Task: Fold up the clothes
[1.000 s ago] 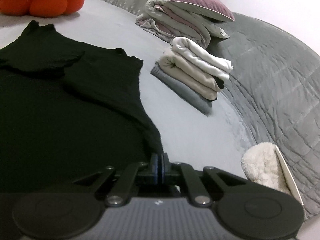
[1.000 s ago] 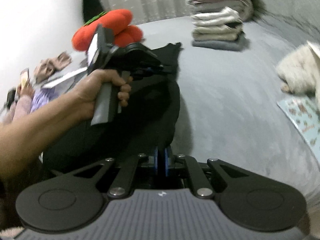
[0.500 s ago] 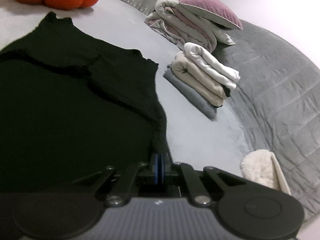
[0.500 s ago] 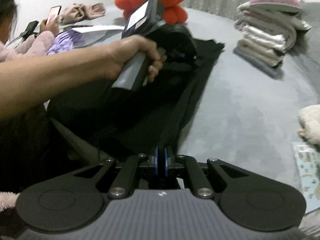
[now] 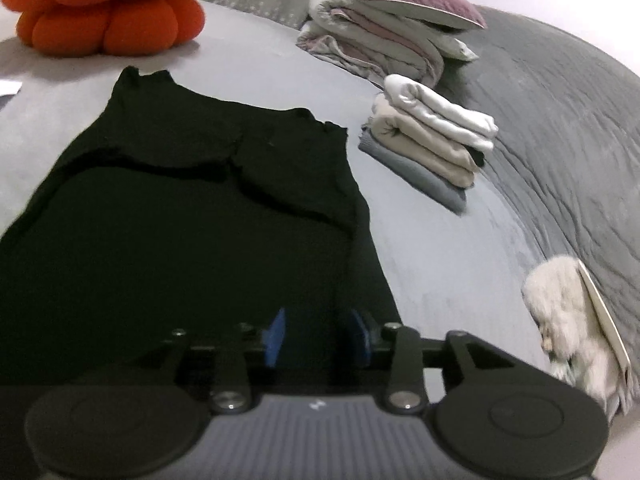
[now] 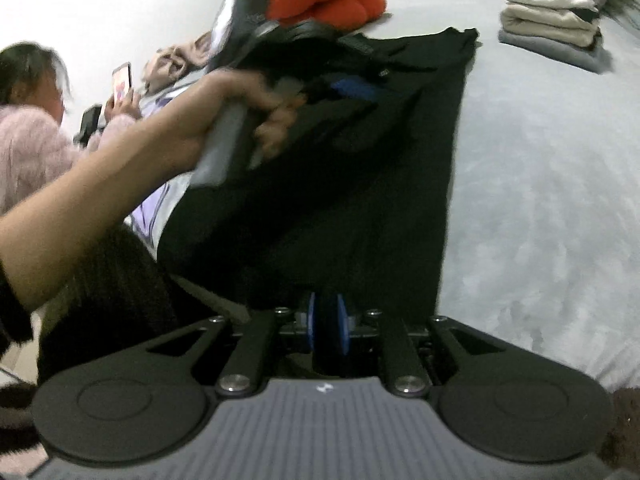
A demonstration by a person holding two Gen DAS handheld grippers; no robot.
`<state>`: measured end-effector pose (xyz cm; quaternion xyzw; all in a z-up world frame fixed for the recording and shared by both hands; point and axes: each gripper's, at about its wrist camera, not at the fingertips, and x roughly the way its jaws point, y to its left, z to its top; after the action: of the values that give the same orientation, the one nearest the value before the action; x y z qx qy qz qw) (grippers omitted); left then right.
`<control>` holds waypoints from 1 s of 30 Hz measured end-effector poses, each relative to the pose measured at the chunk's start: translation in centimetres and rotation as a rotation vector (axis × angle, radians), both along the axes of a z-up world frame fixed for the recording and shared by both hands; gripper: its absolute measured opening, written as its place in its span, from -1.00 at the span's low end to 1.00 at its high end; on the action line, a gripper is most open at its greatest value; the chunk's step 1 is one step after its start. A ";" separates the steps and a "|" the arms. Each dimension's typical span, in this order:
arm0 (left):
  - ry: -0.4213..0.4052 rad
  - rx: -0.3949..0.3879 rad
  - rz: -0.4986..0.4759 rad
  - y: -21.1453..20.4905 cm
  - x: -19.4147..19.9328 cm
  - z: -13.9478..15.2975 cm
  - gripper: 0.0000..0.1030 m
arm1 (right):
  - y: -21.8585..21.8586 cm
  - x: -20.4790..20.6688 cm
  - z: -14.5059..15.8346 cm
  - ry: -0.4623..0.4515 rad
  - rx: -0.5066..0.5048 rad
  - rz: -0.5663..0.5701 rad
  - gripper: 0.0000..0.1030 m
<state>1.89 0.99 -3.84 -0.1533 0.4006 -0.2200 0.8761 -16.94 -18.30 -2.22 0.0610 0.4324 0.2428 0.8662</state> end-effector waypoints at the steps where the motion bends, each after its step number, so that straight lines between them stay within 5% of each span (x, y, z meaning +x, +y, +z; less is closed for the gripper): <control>1: -0.001 -0.002 -0.017 0.3 -0.5 0.0 -0.18 | -0.4 0.3 0.1 0.002 0.013 -0.012 -0.65; 9: -0.053 -0.045 -0.198 2.8 -6.7 -2.2 -0.18 | -1.0 1.4 -1.6 0.056 0.115 -0.055 -0.64; 19: -0.016 -0.139 -0.259 7.3 -13.1 -3.3 -0.18 | 1.2 0.0 -3.4 0.156 0.089 -0.017 -0.59; 23: -0.018 -0.092 -0.267 7.6 -12.3 -2.0 -0.14 | 1.7 0.5 -2.0 0.140 0.074 0.009 -0.59; 26: -0.041 -0.076 -0.257 7.8 -10.8 -1.0 -0.11 | 1.7 2.2 -0.4 0.102 0.077 0.012 -0.21; 30: -0.055 -0.096 -0.214 7.5 -6.8 -0.6 -0.09 | 1.8 4.9 1.1 0.041 0.042 0.014 -0.19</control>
<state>-4.92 8.48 -4.39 -0.1456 0.3796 -0.3353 0.8499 -12.02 -16.52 -1.15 0.0813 0.4453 0.2567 0.8539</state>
